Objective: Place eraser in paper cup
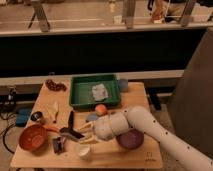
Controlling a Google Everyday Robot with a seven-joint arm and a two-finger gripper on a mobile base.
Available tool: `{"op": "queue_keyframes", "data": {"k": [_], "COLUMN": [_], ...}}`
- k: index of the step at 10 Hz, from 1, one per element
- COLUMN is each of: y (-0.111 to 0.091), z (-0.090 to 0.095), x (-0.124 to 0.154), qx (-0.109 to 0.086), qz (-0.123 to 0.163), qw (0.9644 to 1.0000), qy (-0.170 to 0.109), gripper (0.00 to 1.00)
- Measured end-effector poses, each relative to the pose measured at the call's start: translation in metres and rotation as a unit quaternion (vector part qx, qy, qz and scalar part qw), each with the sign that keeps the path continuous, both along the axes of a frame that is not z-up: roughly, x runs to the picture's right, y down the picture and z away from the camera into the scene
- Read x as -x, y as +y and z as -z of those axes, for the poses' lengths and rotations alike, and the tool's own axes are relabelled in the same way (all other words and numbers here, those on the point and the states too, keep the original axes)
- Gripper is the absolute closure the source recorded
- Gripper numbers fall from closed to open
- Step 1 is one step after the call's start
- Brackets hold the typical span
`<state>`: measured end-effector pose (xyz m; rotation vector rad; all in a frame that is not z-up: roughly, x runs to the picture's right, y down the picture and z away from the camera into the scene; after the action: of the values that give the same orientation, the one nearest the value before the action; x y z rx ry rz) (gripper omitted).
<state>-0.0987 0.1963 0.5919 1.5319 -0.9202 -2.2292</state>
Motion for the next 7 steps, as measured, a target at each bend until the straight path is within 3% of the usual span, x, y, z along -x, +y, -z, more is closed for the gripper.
{"op": "queue_keyframes", "data": {"k": [7], "y": [0.021], "z": [-0.019], "x": [-0.009], "qx": [0.013], "qz": [-0.030], "qw": [0.9995], "qy": [0.003], "gripper": [1.00]}}
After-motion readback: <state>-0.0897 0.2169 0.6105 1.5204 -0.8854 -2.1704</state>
